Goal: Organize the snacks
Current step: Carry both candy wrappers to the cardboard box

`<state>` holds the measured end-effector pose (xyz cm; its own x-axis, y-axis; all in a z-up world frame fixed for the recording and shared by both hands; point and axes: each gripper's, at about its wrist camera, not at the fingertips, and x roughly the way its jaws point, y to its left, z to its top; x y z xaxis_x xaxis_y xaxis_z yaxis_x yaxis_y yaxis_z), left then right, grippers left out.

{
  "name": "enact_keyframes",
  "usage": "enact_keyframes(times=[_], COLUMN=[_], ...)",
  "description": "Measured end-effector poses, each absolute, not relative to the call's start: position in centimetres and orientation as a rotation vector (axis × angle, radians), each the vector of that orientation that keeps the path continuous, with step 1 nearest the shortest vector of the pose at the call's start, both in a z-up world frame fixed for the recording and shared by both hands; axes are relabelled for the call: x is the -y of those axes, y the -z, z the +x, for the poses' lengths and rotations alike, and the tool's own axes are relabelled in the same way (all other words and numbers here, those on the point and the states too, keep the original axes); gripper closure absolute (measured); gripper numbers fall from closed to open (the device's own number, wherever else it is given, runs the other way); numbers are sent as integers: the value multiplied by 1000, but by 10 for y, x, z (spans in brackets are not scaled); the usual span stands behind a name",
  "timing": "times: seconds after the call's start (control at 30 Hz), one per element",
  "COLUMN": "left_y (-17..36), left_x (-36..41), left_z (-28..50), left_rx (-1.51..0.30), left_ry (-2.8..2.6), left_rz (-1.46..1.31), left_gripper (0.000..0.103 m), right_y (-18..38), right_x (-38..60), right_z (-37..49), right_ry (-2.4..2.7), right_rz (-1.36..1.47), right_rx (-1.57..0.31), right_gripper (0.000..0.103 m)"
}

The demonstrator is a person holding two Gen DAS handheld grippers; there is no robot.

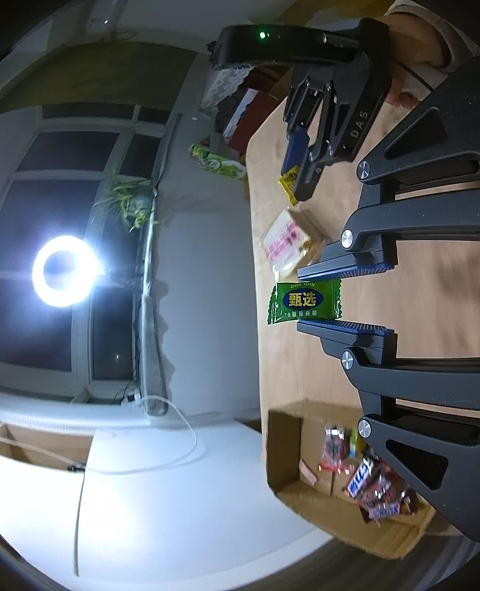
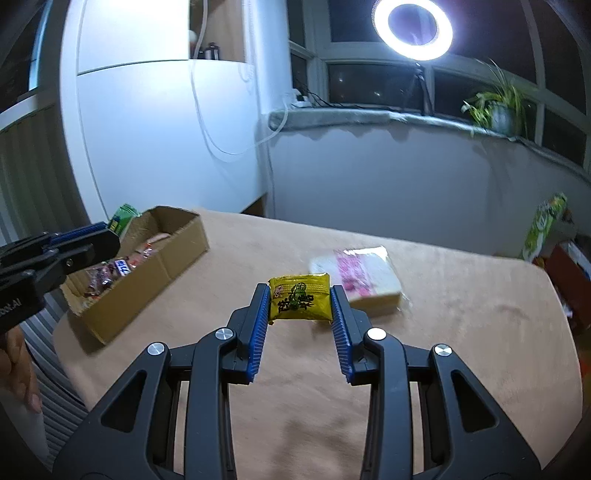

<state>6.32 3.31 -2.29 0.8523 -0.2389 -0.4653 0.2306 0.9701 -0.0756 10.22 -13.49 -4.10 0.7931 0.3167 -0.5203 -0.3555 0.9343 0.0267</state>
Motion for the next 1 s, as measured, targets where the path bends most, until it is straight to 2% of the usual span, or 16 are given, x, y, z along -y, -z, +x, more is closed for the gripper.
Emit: enact_keyframes(times=[0.7, 1.0], left_y=[40, 54], left_x=[-163, -190], left_z=[42, 53], left_rx=[-473, -500], left_ry=[17, -40], left_rz=[-139, -158], left_gripper=[84, 84], right_y=[35, 41], right_x=[-39, -85], right_z=[110, 121], right_ry=[-645, -710], right_rz=[-227, -262], right_rx=[-516, -514], right_gripper=[69, 69])
